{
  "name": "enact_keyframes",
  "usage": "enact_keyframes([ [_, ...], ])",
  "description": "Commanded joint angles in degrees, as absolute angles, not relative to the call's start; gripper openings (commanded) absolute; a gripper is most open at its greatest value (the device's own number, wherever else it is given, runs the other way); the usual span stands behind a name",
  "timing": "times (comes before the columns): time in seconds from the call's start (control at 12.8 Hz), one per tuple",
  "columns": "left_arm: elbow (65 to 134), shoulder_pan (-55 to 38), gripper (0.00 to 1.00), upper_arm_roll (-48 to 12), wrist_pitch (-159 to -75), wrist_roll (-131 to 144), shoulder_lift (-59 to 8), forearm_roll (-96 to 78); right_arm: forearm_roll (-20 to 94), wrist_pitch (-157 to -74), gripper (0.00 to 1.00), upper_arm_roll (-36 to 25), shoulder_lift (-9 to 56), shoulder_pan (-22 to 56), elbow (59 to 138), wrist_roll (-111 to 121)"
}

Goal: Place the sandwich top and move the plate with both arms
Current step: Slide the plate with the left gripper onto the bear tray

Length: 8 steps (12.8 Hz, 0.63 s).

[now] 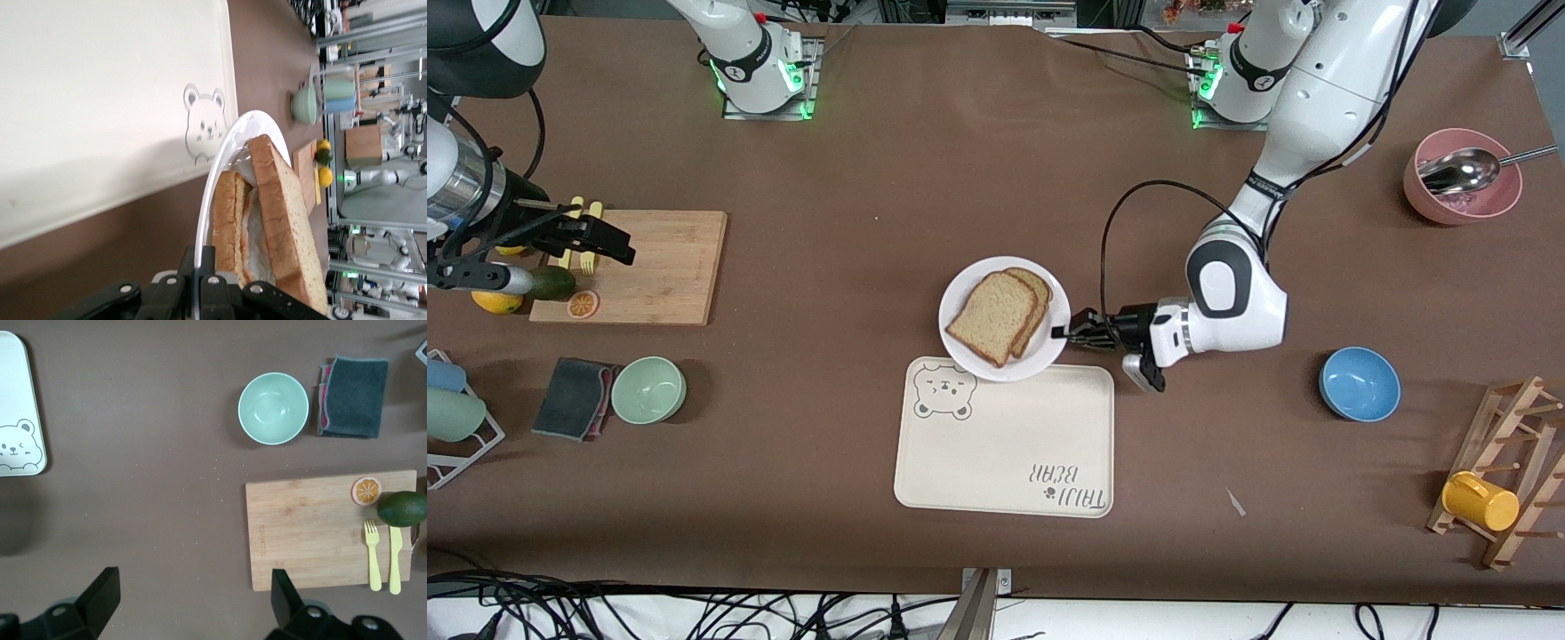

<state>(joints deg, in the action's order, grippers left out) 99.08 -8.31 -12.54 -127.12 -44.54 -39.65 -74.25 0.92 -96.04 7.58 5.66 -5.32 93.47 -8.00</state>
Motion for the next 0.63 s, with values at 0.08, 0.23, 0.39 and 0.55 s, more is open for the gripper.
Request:
enact_keyframes([
  [0.08,91.2,-5.5,0.00,-12.1,-125.4,-40.9,-43.1,-75.4,0.7,-96.6,1.00,7.2,5.7,-5.2,92.1,-5.3],
  [0.23,86.2,-4.0,0.00,-11.9,-125.4,-40.9,-46.9,-75.4,1.7,-97.6,1.00,7.1,6.1,-5.3,92.0,-6.0],
  [0.39,80.2,-3.3,0.00,-11.1,-125.7,-40.6,-51.7,-75.5,1.0,-97.6,1.00,7.2,6.1,-5.1,91.8,-6.1],
  [0.55,76.5,-3.3,0.00,-9.6,-125.9,-40.6,-55.0,-75.6,0.9,-97.1,1.00,7.2,8.3,-5.2,88.3,-5.7],
])
